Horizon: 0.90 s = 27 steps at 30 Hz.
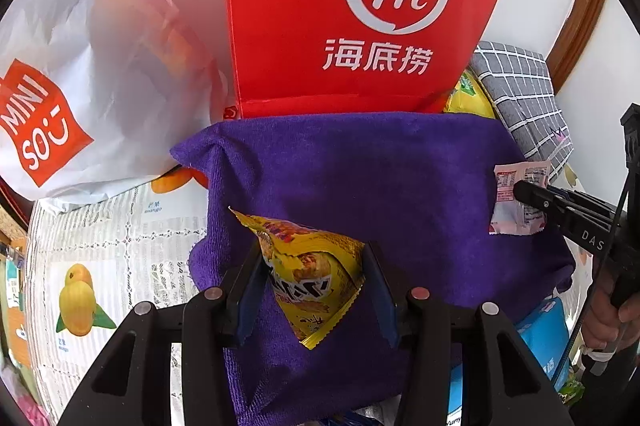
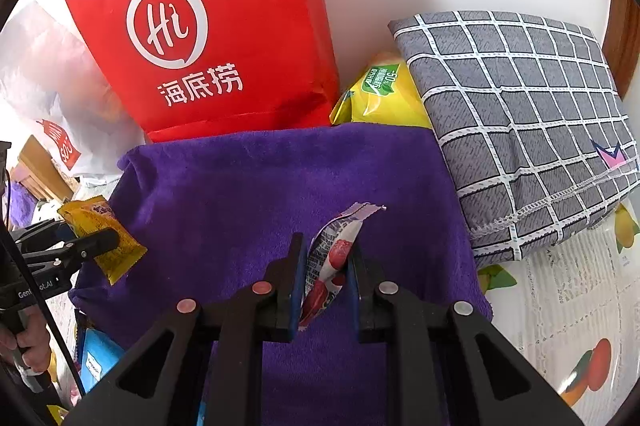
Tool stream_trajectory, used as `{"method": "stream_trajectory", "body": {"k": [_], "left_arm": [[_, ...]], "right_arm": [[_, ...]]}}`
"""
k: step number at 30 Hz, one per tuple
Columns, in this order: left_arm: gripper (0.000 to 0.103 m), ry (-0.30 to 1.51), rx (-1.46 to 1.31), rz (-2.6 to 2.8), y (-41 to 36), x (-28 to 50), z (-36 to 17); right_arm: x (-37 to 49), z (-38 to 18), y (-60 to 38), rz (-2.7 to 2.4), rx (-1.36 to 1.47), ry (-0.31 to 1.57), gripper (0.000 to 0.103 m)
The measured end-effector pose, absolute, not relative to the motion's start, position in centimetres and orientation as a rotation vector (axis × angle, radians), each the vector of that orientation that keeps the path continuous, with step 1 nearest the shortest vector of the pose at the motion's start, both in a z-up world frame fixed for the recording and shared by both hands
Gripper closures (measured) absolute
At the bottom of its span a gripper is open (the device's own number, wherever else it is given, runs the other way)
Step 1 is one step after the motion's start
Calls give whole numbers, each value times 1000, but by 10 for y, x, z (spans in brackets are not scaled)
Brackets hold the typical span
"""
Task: Organize snacks
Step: 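Open both grippers to drop the packets onto the purple towel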
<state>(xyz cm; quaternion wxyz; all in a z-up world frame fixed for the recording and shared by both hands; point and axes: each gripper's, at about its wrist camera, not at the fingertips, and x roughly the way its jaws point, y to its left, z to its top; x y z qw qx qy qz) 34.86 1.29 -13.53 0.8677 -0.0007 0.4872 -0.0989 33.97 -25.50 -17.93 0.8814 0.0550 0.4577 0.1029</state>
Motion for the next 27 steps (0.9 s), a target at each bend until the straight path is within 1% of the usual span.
{"method": "stream_trajectory", "body": {"k": [13, 16, 19, 24, 25, 26, 27], "left_arm": [[57, 1051, -8, -209, 14, 352, -147], [56, 1059, -11, -210, 15, 353, -149], [56, 1069, -15, -211, 16, 354, -151], [56, 1072, -28, -214, 17, 354, -148], [56, 1073, -33, -217, 18, 353, -147], [55, 1075, -41, -222, 18, 353, -146], [49, 1077, -51, -225, 19, 352, -145]], "right_arm": [[344, -184, -255, 201, 94, 968, 78], [344, -185, -251, 201, 60, 968, 70], [344, -185, -247, 194, 23, 972, 66], [343, -179, -245, 176, -7, 954, 48], [342, -177, -245, 177, -6, 944, 41], [341, -174, -245, 176, -7, 938, 36], [340, -171, -245, 175, -9, 930, 35]]}}
